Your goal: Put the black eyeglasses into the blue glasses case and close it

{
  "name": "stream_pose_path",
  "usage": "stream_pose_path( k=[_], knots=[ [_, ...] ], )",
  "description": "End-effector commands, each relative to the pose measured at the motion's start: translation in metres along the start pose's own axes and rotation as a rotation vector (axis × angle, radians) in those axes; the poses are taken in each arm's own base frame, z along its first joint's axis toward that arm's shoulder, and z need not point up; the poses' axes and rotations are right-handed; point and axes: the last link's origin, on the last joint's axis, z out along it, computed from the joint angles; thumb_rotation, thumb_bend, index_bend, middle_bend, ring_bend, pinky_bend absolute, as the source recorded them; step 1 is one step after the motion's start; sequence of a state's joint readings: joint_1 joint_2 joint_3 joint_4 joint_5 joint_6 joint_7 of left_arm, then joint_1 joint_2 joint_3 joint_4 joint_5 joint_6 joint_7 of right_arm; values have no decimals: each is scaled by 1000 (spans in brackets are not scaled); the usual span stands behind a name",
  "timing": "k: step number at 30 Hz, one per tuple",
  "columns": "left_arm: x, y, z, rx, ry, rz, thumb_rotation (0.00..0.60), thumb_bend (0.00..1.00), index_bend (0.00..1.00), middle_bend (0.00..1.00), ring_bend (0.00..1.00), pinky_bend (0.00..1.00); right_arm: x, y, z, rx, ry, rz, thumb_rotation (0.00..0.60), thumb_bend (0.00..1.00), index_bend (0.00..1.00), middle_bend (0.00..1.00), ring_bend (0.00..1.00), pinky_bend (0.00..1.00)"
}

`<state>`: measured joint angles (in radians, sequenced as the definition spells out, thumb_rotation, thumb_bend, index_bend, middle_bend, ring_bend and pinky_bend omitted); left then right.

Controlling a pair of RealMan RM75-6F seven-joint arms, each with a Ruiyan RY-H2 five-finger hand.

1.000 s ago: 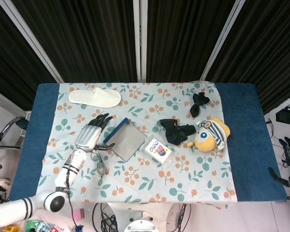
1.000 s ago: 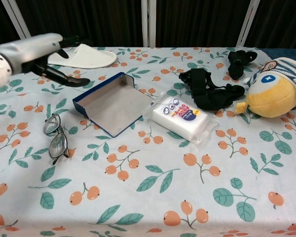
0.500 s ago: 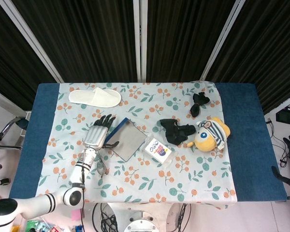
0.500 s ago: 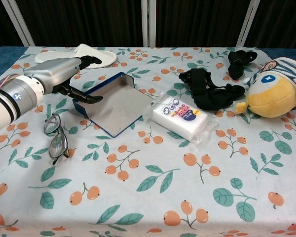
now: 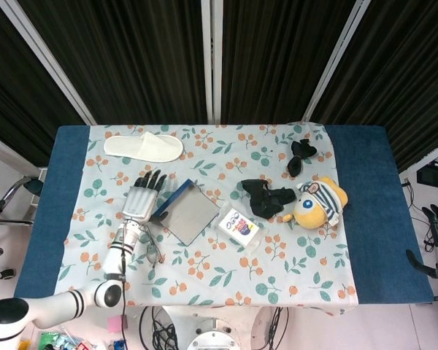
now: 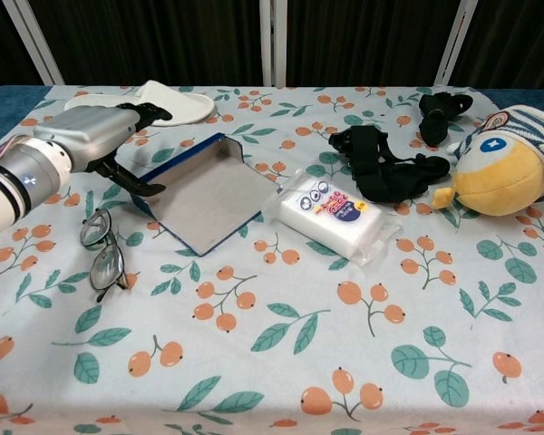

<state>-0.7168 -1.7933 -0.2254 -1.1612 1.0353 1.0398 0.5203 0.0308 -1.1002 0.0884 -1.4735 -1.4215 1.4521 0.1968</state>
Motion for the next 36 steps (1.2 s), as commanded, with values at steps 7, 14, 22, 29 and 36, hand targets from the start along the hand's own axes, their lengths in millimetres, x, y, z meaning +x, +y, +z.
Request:
stream_pose_path(
  k=[7,14,22,29,36],
  knots=[
    [19,-23,21,85,99,175,600,193,0,0,10,158,0,-3,1,1,-1,-6,600,200,0,0,0,0],
    [25,-35,33,114,111,213,600,194,0,0,10,158,-2,-7,3,8,-13,-14,600,200,0,0,0,0],
    [19,-35,46,102,113,209,600,194,0,0,10,158,0,-9,4,6,-8,-19,600,199,0,0,0,0],
    [17,-14,49,33,170,159,600,179,0,0,10,158,-2,-8,7,-3,-17,-16,600,200,0,0,0,0],
    [15,-15,57,41,172,190,600,176,0,0,9,158,-2,-4,8,-16,-19,-15,600,200,0,0,0,0]
  ],
)
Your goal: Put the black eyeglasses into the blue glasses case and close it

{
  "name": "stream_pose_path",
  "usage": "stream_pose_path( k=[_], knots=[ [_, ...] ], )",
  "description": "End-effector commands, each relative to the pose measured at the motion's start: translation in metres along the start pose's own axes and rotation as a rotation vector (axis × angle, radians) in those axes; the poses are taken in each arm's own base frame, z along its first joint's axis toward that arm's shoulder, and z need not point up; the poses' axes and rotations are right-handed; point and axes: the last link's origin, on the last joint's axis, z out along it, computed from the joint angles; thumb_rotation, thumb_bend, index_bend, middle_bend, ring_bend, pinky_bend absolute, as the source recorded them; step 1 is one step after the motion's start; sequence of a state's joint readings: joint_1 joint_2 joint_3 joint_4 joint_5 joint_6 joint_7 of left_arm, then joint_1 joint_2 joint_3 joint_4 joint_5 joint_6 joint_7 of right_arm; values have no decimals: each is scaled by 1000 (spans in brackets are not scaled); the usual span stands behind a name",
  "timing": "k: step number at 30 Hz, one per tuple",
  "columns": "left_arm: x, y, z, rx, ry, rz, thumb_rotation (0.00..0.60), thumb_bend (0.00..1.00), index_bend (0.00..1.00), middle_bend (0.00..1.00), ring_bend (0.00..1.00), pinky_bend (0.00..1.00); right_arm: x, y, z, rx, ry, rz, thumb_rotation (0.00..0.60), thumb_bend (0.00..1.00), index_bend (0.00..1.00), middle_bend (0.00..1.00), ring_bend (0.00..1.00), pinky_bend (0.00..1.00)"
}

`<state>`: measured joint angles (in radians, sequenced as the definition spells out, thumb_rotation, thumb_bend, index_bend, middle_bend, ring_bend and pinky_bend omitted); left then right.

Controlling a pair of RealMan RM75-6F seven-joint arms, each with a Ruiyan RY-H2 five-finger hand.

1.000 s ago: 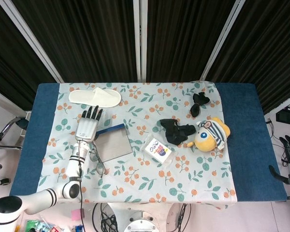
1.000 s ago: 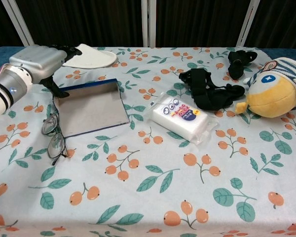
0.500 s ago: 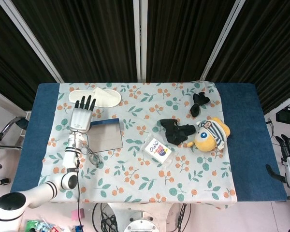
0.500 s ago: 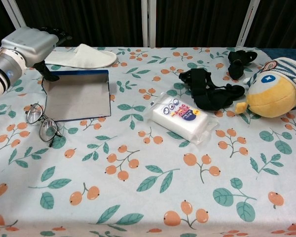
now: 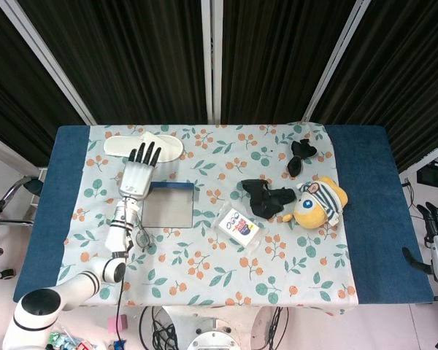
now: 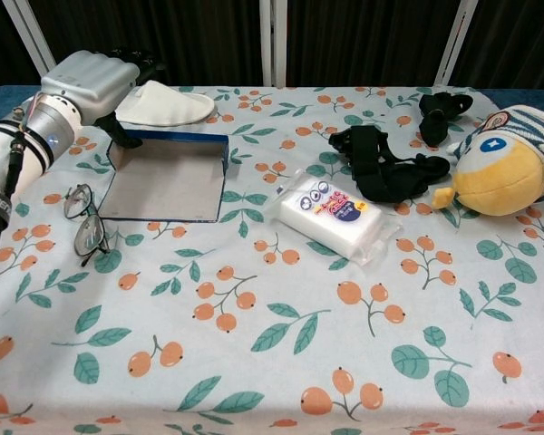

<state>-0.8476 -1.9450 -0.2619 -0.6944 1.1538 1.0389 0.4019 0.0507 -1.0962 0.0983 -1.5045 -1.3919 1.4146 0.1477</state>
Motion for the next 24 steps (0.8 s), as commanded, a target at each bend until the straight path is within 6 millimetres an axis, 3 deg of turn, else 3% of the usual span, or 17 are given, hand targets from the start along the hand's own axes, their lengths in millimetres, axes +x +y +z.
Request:
stream_pose_path(
  k=[1,13,24],
  knots=[
    [-3,-1,3,3,-5,14,600,177,0,0,10,158,1,2,0,-4,1,1,600,200,0,0,0,0],
    [2,-18,6,40,21,22,600,175,0,0,10,158,-1,-2,1,9,-7,1,600,200,0,0,0,0],
    [-7,-23,-7,38,-26,-5,600,129,0,0,10,159,-1,-3,0,8,-6,-3,600,200,0,0,0,0]
  ],
)
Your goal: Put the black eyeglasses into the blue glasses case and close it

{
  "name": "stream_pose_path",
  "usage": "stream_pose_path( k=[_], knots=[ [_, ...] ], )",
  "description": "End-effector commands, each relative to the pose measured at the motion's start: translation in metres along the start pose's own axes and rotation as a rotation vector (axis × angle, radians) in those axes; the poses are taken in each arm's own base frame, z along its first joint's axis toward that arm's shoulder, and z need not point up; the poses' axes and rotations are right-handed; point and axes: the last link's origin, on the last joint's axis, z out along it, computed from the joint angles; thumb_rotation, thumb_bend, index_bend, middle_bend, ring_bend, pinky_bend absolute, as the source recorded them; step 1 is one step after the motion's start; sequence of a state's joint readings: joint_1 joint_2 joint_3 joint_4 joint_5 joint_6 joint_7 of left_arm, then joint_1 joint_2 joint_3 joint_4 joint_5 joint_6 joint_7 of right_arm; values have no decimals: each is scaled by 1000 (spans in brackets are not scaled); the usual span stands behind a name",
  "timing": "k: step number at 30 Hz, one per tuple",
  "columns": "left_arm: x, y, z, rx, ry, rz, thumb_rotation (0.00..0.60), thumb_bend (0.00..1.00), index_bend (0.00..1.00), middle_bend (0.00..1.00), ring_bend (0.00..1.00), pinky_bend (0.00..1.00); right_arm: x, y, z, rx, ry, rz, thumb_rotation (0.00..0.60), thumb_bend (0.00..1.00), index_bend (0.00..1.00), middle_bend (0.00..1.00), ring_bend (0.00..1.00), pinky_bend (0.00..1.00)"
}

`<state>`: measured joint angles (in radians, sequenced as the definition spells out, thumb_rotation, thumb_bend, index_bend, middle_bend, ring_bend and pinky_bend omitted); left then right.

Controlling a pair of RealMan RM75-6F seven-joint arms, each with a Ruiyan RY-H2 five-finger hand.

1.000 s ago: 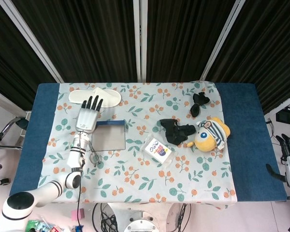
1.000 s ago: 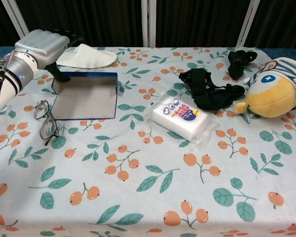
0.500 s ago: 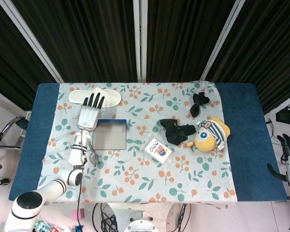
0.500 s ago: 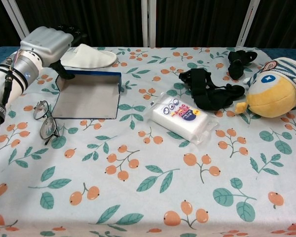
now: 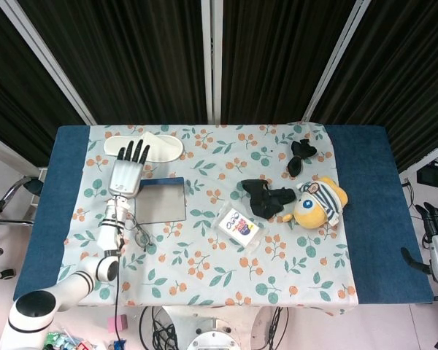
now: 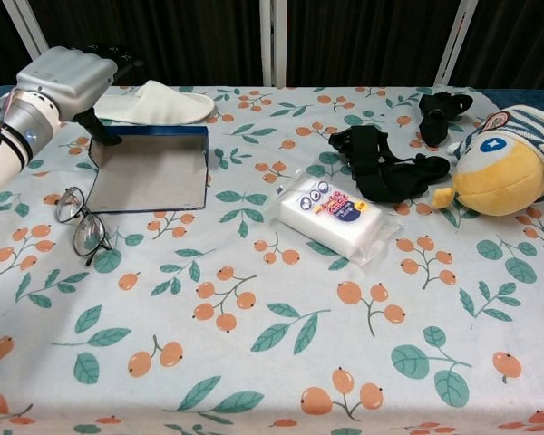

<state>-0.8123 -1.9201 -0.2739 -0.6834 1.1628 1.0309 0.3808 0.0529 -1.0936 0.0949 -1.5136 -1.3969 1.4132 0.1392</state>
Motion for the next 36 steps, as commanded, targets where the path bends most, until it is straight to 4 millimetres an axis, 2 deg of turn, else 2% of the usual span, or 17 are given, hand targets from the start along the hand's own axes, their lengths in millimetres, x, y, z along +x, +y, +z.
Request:
stream_pose_path(
  k=[1,9,14,18,22,24,27,31,36],
  knots=[
    [-5,1,-5,-7,-22,-12,600,122,0,0,9,159,0,0,0,1,-1,1,600,199,0,0,0,0],
    [-2,10,-14,-33,-23,-68,600,91,0,0,10,159,0,1,-1,-3,-2,2,600,200,0,0,0,0],
    [19,3,-29,-67,3,-140,600,104,0,0,10,159,3,2,-1,-6,4,4,600,200,0,0,0,0],
    [44,-22,-61,-133,-3,-175,600,171,24,0,10,160,4,5,0,-10,5,6,600,200,0,0,0,0],
    [54,-49,-100,-207,-39,-143,600,187,131,0,10,160,4,6,1,-10,4,7,600,199,0,0,0,0],
    [55,-59,-121,-260,-54,-119,600,188,196,0,10,160,5,5,1,-6,9,8,600,200,0,0,0,0],
    [50,-69,-141,-334,-63,-99,600,188,240,0,10,159,8,4,1,0,20,6,600,199,0,0,0,0],
    [35,-72,-150,-404,-86,-125,600,234,268,0,10,159,10,2,-1,7,27,-6,600,233,0,0,0,0],
    [14,-66,-147,-471,-108,-121,600,262,277,0,10,159,13,0,-5,8,33,-9,600,242,0,0,0,0]
  ],
)
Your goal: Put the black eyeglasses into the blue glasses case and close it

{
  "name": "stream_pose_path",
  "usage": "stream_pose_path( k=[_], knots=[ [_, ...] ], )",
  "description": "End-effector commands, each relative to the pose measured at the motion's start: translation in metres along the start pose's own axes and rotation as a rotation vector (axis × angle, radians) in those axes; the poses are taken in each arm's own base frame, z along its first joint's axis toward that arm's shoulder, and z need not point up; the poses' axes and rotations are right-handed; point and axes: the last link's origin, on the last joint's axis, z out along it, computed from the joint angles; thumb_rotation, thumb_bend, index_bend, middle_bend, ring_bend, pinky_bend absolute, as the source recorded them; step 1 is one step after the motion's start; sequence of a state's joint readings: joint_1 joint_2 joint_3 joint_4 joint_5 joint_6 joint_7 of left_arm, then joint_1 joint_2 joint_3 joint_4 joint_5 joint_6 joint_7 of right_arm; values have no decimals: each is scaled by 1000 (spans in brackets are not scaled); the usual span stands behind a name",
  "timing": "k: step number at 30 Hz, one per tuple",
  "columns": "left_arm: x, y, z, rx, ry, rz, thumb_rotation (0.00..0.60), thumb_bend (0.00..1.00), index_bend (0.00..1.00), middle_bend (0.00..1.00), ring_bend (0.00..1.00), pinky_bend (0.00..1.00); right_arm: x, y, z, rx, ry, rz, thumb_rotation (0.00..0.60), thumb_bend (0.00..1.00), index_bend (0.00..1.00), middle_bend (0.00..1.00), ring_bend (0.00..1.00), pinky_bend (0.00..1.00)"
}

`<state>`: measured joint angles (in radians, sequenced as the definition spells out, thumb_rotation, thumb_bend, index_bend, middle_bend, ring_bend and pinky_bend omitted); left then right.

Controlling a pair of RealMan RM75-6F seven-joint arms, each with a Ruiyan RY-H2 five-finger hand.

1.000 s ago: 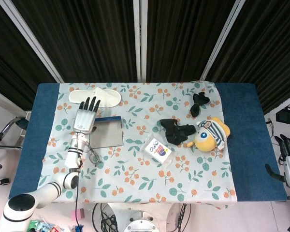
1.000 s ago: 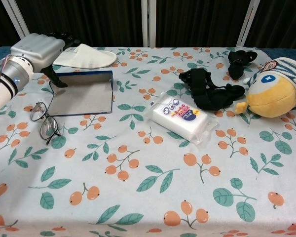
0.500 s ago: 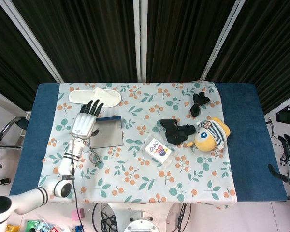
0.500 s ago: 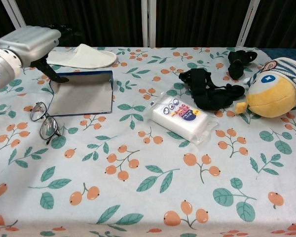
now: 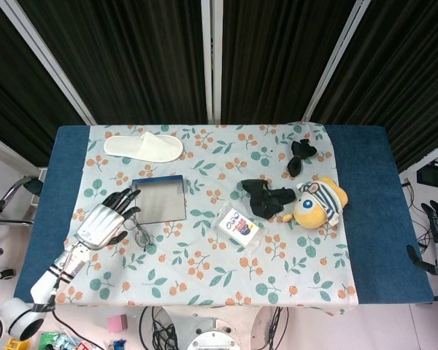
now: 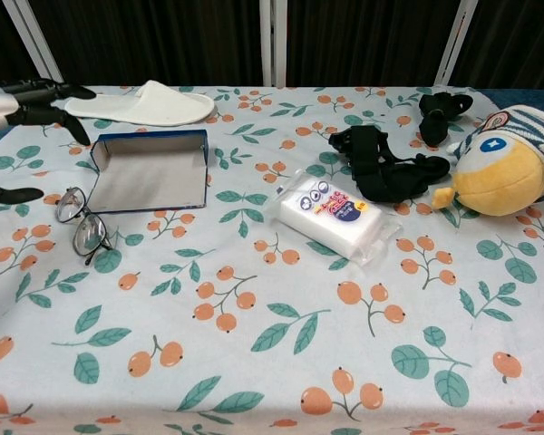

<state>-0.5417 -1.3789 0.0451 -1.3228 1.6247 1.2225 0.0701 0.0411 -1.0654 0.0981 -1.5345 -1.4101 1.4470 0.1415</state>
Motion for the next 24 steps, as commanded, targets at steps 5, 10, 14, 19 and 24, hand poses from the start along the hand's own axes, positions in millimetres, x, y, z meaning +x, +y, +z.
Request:
stream_pose_path(
  k=[5,10,14,19,24],
  knots=[
    [-30,-1,8,-69,-45,3,600,263,292,0,10,159,3,0,-5,-3,9,-3,600,242,0,0,0,0],
    [-37,-3,15,-81,-61,25,600,263,324,0,10,159,6,3,-9,-10,18,-3,600,242,0,0,0,0],
    [-40,-3,19,-82,-62,31,600,262,345,0,10,158,7,6,-11,-21,24,-1,600,242,0,0,0,0],
    [-44,-3,24,-82,-63,21,600,262,377,0,10,159,7,8,-13,-26,25,1,600,242,0,0,0,0],
    [-46,-3,26,-78,-63,9,600,275,424,0,9,159,7,8,-13,-29,26,0,600,242,0,0,0,0]
  ],
)
